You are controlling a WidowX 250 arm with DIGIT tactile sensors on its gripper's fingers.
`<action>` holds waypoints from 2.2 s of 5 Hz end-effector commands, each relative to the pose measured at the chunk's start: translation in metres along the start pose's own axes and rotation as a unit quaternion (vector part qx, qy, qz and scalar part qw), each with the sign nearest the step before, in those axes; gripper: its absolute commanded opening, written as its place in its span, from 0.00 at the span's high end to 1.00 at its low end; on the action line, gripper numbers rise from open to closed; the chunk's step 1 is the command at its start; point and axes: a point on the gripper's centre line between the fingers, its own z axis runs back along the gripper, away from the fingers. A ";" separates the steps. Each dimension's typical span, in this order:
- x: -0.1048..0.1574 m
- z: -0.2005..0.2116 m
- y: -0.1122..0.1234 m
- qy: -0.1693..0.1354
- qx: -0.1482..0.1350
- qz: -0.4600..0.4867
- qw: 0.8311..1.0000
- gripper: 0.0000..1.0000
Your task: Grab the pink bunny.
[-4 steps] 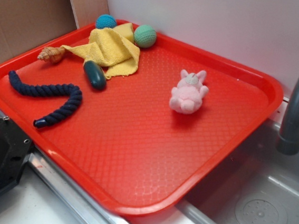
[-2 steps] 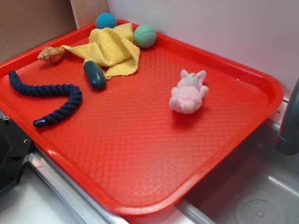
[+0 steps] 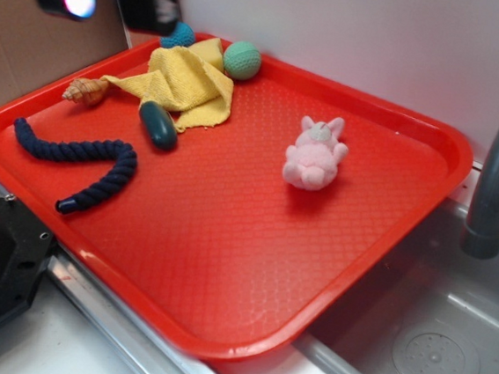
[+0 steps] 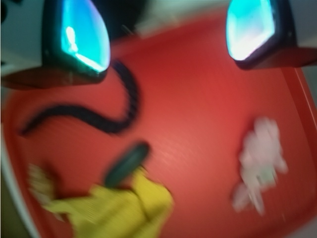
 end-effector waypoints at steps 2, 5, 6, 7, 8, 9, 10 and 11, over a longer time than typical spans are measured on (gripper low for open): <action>0.072 -0.062 -0.082 -0.052 0.000 -0.009 0.999 0.00; 0.085 -0.124 -0.073 -0.024 0.049 -0.030 0.998 0.00; 0.082 -0.124 -0.065 -0.025 0.050 -0.027 0.998 1.00; 0.073 -0.092 -0.049 -0.051 0.043 -0.044 0.997 1.00; 0.056 -0.042 -0.017 -0.087 0.019 -0.060 0.994 1.00; 0.039 -0.004 0.023 -0.080 0.022 -0.048 0.995 1.00; 0.026 0.029 0.045 -0.091 -0.007 -0.024 0.996 1.00; 0.029 0.049 0.041 -0.105 -0.021 -0.063 0.992 1.00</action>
